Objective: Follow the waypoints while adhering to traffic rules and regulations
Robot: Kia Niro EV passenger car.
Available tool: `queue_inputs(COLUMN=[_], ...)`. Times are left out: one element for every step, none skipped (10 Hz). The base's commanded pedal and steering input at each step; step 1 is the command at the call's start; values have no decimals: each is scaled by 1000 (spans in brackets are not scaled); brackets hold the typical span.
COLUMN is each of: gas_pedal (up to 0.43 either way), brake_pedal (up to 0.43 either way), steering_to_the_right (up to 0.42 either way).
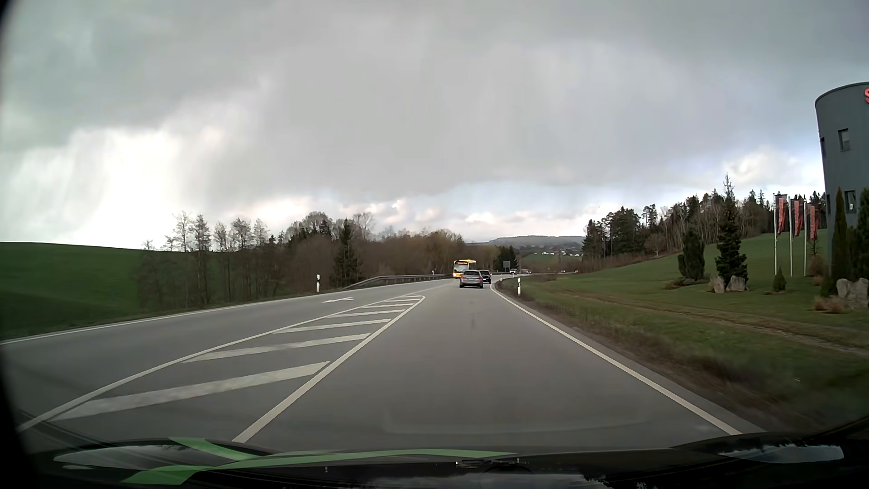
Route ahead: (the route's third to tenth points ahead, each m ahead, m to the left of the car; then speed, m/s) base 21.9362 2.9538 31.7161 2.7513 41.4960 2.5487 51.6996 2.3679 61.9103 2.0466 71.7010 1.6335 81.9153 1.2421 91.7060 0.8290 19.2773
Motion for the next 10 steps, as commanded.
queue_inputs(gas_pedal=[0,0,0,0,0,0,0,0,0,0], brake_pedal=[0,0,0,0,0,0,0,0,0,0], steering_to_the_right=[0,0,0,0,0,0,0,0,0,0])
